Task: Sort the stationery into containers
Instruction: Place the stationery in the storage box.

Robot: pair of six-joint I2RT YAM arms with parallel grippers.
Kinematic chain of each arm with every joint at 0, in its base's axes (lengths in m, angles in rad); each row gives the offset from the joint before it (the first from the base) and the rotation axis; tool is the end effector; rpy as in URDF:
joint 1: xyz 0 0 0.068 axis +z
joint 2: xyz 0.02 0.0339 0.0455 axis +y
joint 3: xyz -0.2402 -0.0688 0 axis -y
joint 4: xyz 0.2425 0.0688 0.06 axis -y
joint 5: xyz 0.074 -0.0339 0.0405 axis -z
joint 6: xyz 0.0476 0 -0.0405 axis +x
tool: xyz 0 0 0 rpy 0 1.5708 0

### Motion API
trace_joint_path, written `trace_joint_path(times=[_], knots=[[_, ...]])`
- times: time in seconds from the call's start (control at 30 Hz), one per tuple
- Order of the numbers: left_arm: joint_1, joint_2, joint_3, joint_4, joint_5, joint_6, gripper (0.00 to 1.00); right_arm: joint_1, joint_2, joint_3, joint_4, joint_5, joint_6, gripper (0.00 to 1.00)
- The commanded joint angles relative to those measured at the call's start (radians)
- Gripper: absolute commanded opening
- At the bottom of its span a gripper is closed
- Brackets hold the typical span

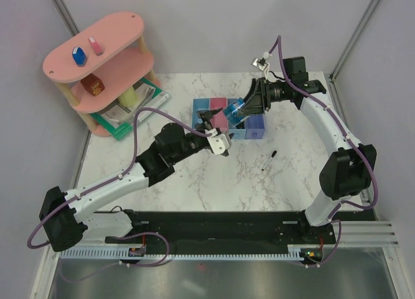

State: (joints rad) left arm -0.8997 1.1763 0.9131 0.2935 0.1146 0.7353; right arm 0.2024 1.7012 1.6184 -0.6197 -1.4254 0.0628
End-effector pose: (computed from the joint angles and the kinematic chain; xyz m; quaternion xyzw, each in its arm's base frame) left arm 0.1815 -0.2373 0.3338 0.5352 0.4455 -0.0986 0.7109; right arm 0.3428 0.1184 0.3391 -0.3223 0.6656 0.6301 0.2370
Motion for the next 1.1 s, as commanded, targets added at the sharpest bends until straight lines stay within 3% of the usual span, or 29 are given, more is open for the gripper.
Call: trace_joint_path(times=[0.0, 0.5, 0.77, 1.07], knots=[[-0.011, 0.003, 0.03, 0.05, 0.011, 0.041, 0.91, 0.006, -0.006, 0.043, 0.026, -0.102, -0.026, 0.06], [-0.013, 0.051, 0.038, 0.11, 0.01, 0.061, 0.91, 0.028, -0.063, 0.017, 0.0, -0.102, -0.057, 0.04], [-0.015, 0.055, 0.036, 0.131, 0.005, 0.067, 0.81, 0.032, -0.074, 0.001, 0.0, -0.102, -0.057, 0.04], [-0.015, 0.078, 0.043, 0.151, 0.005, 0.078, 0.79, 0.032, -0.083, -0.009, -0.002, -0.102, -0.055, 0.04]])
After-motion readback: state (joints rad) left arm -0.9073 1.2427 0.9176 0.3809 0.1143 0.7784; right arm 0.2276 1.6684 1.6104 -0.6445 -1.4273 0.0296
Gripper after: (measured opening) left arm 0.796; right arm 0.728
